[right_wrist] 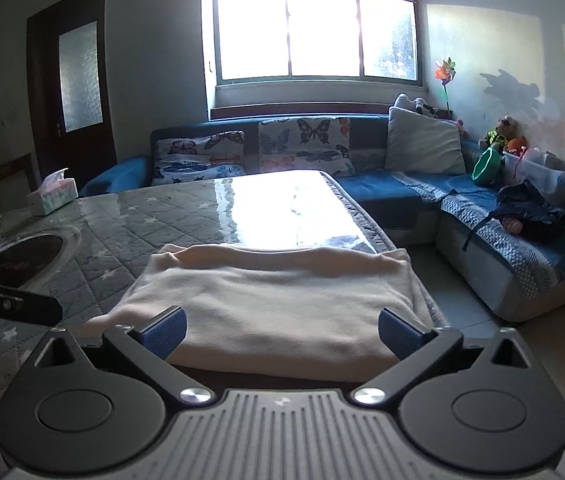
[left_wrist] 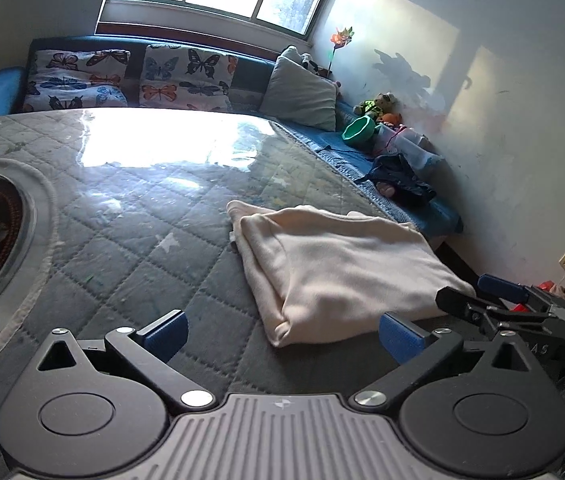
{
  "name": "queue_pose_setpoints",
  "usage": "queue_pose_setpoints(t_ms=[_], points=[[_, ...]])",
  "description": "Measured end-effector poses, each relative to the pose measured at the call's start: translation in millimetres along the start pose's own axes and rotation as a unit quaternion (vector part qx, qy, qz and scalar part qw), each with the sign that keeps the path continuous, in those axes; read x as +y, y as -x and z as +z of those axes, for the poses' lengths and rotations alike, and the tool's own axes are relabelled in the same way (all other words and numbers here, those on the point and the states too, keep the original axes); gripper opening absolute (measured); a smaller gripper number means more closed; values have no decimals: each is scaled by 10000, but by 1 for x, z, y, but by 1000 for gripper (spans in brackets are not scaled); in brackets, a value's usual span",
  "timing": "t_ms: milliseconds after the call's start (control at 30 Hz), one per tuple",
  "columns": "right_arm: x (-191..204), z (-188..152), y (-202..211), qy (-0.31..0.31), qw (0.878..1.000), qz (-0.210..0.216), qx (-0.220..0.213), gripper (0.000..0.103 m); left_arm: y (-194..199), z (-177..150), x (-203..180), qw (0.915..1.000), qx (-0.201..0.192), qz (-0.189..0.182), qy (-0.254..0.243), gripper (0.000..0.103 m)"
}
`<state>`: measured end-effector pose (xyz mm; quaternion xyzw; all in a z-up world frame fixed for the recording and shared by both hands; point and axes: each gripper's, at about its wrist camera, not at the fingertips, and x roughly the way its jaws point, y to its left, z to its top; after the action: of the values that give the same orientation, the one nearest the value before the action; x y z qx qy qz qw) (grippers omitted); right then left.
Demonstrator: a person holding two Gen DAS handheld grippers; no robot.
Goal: Fold clothes
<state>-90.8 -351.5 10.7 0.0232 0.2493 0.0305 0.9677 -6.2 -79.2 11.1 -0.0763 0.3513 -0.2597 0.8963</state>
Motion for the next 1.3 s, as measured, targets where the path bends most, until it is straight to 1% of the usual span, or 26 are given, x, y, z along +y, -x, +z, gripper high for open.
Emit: queue_pose_setpoints(t_ms=[200, 300, 500, 667, 900, 1300], points=[[10, -5, 5, 53, 10000, 20, 35, 103, 10, -8, -1, 9999, 44, 101, -116, 103], [16, -8, 7, 55, 9999, 112, 77, 103, 14, -11, 1, 9998, 57, 139, -94, 103], [26, -12, 11, 161, 9996, 122, 189, 103, 23, -18, 5, 9997, 53, 239, -57, 103], [28, -15, 12, 158, 9992, 122, 343, 103, 29, -23, 9, 9995, 59, 298, 6, 103], [32, -17, 19, 189, 9992, 186, 314, 103, 35, -30, 7, 9992, 56, 385, 22, 103], [39, -30, 26, 224, 9985, 222, 459, 103, 42, -42, 0, 9989, 120, 435, 80, 103]])
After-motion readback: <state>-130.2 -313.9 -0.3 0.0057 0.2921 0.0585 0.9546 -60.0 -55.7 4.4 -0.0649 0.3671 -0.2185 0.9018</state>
